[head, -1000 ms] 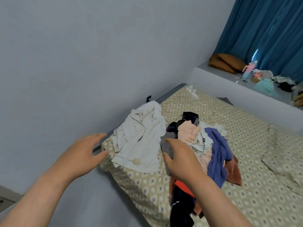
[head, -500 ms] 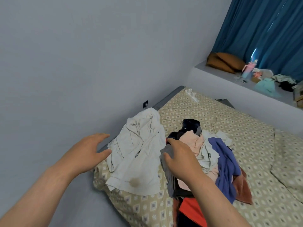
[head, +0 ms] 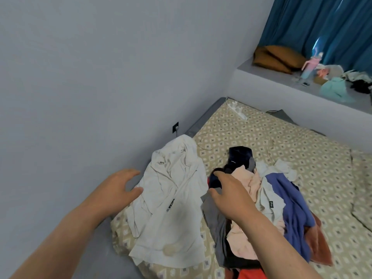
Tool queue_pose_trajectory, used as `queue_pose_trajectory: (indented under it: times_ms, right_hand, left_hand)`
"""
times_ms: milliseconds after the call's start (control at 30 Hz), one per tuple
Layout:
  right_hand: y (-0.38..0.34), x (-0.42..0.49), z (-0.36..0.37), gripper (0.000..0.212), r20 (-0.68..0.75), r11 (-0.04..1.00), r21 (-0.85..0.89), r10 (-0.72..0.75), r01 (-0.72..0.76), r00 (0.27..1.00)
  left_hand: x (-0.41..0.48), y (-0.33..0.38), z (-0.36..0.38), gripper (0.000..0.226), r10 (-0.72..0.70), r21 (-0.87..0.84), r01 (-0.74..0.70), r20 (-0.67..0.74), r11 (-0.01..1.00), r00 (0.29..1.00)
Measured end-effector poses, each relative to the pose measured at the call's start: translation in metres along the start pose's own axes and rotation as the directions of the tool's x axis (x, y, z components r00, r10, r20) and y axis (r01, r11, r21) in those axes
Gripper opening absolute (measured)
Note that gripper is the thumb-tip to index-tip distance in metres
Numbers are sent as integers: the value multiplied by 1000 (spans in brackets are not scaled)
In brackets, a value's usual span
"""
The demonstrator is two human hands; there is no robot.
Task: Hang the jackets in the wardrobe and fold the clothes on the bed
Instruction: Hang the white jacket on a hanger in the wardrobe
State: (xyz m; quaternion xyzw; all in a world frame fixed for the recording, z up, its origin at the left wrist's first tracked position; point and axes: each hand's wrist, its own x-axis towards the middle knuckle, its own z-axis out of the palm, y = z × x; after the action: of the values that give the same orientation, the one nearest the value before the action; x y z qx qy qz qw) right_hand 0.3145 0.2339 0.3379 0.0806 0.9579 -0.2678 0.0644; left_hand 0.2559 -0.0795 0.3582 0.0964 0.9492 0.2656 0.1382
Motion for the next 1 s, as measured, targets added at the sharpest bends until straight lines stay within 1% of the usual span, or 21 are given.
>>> queue_pose_trajectory:
  times_ms: [67, 167, 233, 267, 367, 467, 567, 667, 767, 833, 900, 1000]
  right_hand:
    - [0, 21, 3, 58, 9, 999, -1, 37, -37, 999]
    - [-2, 54, 13, 46, 9, 995, -8, 104, -104, 995]
    - [-7, 77, 23, 43, 7, 988, 11, 155, -155, 988]
    - [-9, 89, 30, 46, 9, 985, 20, 174, -174, 985]
    - [-13, 128, 57, 57, 53, 966, 52, 252, -255, 966]
    - [-9, 167, 88, 56, 106, 941, 68, 325, -333, 940]
    - [1, 202, 119, 54, 167, 908, 85, 392, -409, 905]
    - [16, 228, 154, 56, 201, 855, 161, 461, -493, 865]
    - [41, 253, 194, 52, 231, 793, 227, 520, -565, 822]
    - [62, 272, 226, 50, 266, 758, 269, 534, -594, 802]
    - [84, 294, 254, 49, 280, 739, 285, 545, -611, 790]
    - [110, 332, 289, 50, 240, 720, 341, 555, -605, 796]
  left_hand:
    - [27, -9, -3, 54, 10, -13, -10, 17, 1000, 1000]
    - [73, -27, -2, 43, 35, -91, -29, 59, 995, 998]
    - [107, -40, 1, 45, 45, -104, -35, 97, 994, 994]
    - [124, -48, 3, 50, 42, -103, -28, 137, 994, 990]
    - [179, -76, 14, 57, -24, -86, 45, 228, 995, 973]
    - [229, -102, 32, 56, -53, -107, 87, 287, 990, 956]
    - [269, -124, 56, 54, -88, -166, 148, 322, 975, 943]
    - [294, -143, 90, 47, -153, -272, 258, 355, 927, 922]
    - [313, -159, 131, 47, -206, -307, 344, 403, 887, 892]
    - [330, -173, 161, 46, -244, -317, 382, 396, 868, 885]
    - [349, -186, 194, 47, -297, -307, 437, 410, 846, 862]
    - [381, -203, 236, 53, -365, -359, 533, 440, 766, 820]
